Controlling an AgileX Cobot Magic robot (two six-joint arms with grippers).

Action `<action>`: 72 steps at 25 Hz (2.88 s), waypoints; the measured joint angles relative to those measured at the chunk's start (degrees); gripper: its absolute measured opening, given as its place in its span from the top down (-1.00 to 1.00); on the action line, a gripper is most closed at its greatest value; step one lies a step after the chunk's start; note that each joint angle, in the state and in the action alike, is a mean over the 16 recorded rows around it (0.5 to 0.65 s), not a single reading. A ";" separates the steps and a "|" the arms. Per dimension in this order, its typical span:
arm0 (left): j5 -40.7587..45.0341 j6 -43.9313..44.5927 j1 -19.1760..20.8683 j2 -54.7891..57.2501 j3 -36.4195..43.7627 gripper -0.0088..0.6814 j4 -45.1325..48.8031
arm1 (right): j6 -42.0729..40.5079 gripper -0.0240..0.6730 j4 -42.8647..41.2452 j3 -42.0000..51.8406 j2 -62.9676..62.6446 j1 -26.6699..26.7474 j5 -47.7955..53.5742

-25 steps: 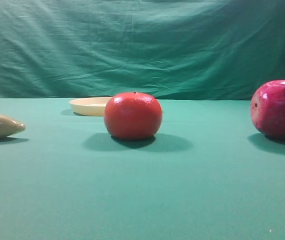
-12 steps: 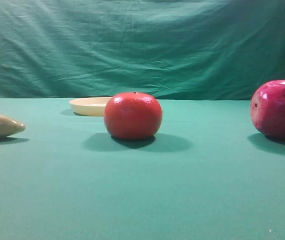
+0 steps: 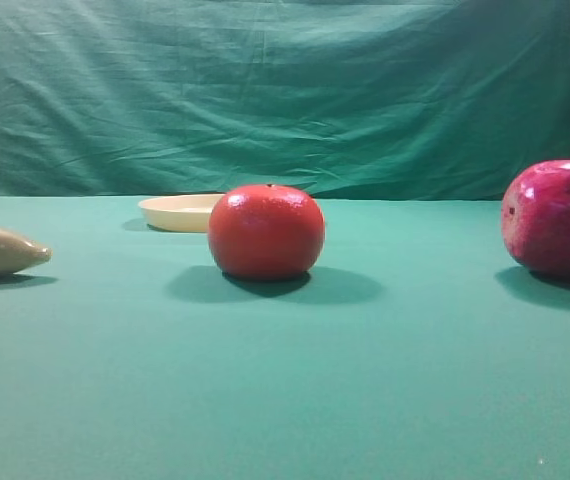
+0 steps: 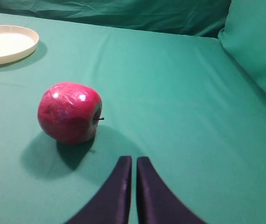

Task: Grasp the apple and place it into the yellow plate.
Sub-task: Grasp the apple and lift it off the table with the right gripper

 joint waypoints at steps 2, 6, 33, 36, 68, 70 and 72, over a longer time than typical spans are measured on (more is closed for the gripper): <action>0.00 0.00 0.00 0.00 0.00 0.52 0.00 | 0.17 0.93 1.03 -0.12 0.00 0.00 -2.40; 0.00 0.00 0.00 0.00 0.00 0.52 0.00 | 0.30 0.93 3.13 -1.94 0.25 0.00 -5.52; 0.00 0.00 0.00 0.00 0.00 0.52 0.00 | -20.97 0.93 17.63 -37.93 50.47 2.58 24.98; 0.00 0.00 0.00 0.00 0.00 0.52 0.00 | -22.16 0.93 18.38 -40.18 54.99 4.28 25.76; 0.00 0.00 0.00 0.00 0.00 0.52 0.00 | -18.38 -0.91 8.87 -56.18 85.00 9.67 25.13; 0.00 0.00 0.00 0.00 0.00 0.52 0.00 | -18.39 -0.92 8.68 -56.21 86.84 9.67 24.67; 0.00 0.00 0.00 0.00 0.00 0.52 0.00 | -18.40 -0.92 8.49 -56.22 88.82 9.67 24.13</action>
